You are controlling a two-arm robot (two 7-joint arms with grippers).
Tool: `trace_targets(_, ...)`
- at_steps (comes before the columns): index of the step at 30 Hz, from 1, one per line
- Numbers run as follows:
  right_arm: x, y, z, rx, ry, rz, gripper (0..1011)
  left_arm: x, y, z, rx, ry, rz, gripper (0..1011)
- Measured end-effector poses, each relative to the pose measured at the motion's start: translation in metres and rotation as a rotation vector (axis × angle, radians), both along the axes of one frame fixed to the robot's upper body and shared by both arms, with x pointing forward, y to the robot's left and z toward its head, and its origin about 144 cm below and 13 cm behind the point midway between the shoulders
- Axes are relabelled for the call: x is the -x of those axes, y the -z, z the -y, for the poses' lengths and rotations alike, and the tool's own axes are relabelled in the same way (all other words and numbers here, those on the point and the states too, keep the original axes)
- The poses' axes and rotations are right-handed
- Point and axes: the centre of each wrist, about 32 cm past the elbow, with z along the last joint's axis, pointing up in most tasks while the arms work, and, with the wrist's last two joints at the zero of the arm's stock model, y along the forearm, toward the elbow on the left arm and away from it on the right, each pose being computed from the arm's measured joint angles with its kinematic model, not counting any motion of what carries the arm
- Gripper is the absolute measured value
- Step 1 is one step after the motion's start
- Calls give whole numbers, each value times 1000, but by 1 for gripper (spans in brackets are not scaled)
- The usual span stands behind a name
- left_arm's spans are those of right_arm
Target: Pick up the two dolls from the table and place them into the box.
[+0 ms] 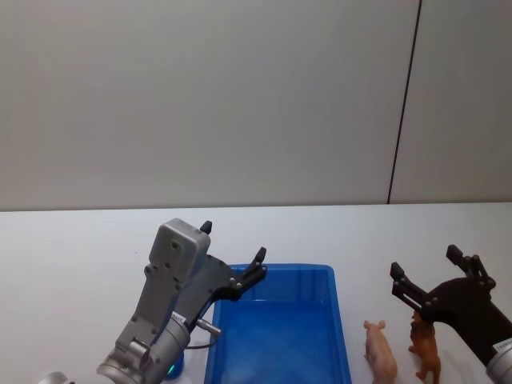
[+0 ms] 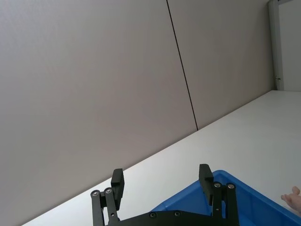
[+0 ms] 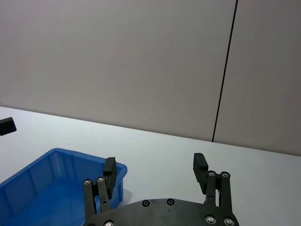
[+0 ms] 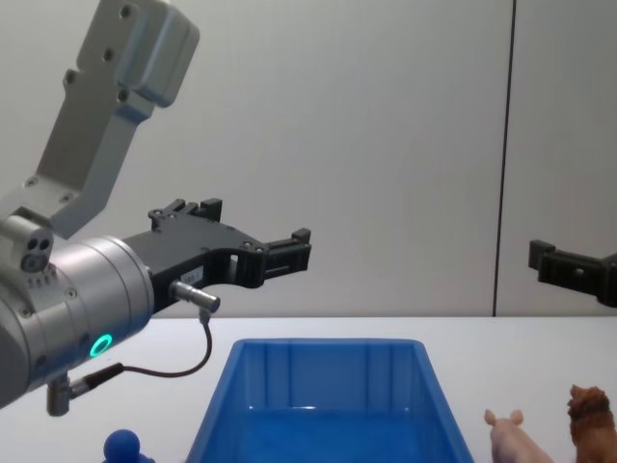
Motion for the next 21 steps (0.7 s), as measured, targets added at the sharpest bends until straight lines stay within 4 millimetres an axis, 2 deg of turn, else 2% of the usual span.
trace_targets(21, 0, 0, 0, 0, 0, 0, 1001, 0, 0, 0, 0, 0, 0, 1004)
